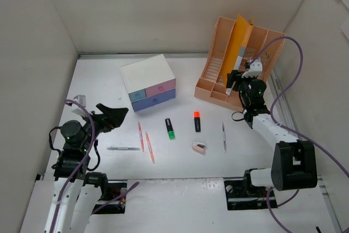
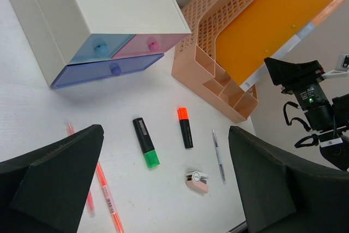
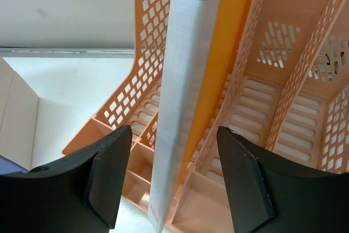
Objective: Organize the desk
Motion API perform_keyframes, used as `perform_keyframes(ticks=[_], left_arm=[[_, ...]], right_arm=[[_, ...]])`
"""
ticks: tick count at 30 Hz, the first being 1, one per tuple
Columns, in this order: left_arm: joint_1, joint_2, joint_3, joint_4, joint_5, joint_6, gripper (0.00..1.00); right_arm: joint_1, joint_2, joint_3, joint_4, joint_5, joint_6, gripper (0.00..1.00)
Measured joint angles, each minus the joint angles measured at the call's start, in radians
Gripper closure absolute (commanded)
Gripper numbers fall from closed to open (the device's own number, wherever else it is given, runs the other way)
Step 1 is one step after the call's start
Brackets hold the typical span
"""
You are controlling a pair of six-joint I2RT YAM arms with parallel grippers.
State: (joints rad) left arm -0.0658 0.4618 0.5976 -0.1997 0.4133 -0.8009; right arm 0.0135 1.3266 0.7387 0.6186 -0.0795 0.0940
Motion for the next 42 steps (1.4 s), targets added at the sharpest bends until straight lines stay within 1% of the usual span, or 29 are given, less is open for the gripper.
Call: perform_keyframes(ticks=[6,8,9,13,18,21,22,24,25,27,28,29,36,42], left_arm=[[0.000,-0.002,0.000,0.000,0.000,0.000,0.05],[0.000,-0.005,0.000,0.000,-0.001,0.000,0.05],[0.000,-0.008,0.000,0.000,-0.001,0.000,0.05],[0.000,-0.024,0.000,-0.001,-0.008,0.000,0.05],[0.000,-0.047,-0.002,-0.002,-0.018,0.000,0.05],[0.000,-0.053,-0.002,-0.003,-0.022,0.000,0.05],[0.000,-0.055,-0.002,-0.004,-0.023,0.001,0.05],[0.000,-0.055,-0.002,-0.005,-0.025,0.001,0.05],[0.000,-0.055,-0.002,-0.005,-0.026,0.001,0.05],[0.000,-0.055,-0.003,-0.005,-0.027,0.002,0.05],[0.000,-0.055,-0.003,-0.006,-0.027,0.002,0.05],[0.000,-0.055,-0.004,-0.006,-0.027,0.002,0.05],[0.000,-0.055,-0.005,-0.005,-0.029,0.002,0.05],[0.000,-0.036,-0.005,-0.002,-0.028,0.003,0.05]], right_arm=[[0.000,0.004,0.034,-0.029,0.008,-0.009,0.36],[-0.008,0.022,0.098,-0.054,0.011,0.001,0.35],[-0.011,0.034,0.132,-0.065,0.011,0.008,0.33],[-0.039,0.085,0.287,-0.112,0.011,0.027,0.33],[-0.053,0.152,0.418,-0.172,0.013,0.036,0.35],[-0.054,0.195,0.469,-0.218,0.012,0.035,0.44],[-0.055,0.209,0.482,-0.235,0.011,0.036,0.56],[-0.060,0.230,0.499,-0.259,0.006,0.036,0.66],[-0.061,0.238,0.505,-0.272,0.003,0.039,0.78],[-0.067,0.243,0.510,-0.282,0.003,0.035,0.88],[-0.069,0.243,0.510,-0.286,0.002,0.038,0.96],[-0.074,0.243,0.513,-0.290,-0.006,0.038,1.00],[-0.116,0.235,0.515,-0.312,-0.039,0.092,1.00],[-0.137,0.192,0.515,-0.334,-0.045,0.128,1.00]])
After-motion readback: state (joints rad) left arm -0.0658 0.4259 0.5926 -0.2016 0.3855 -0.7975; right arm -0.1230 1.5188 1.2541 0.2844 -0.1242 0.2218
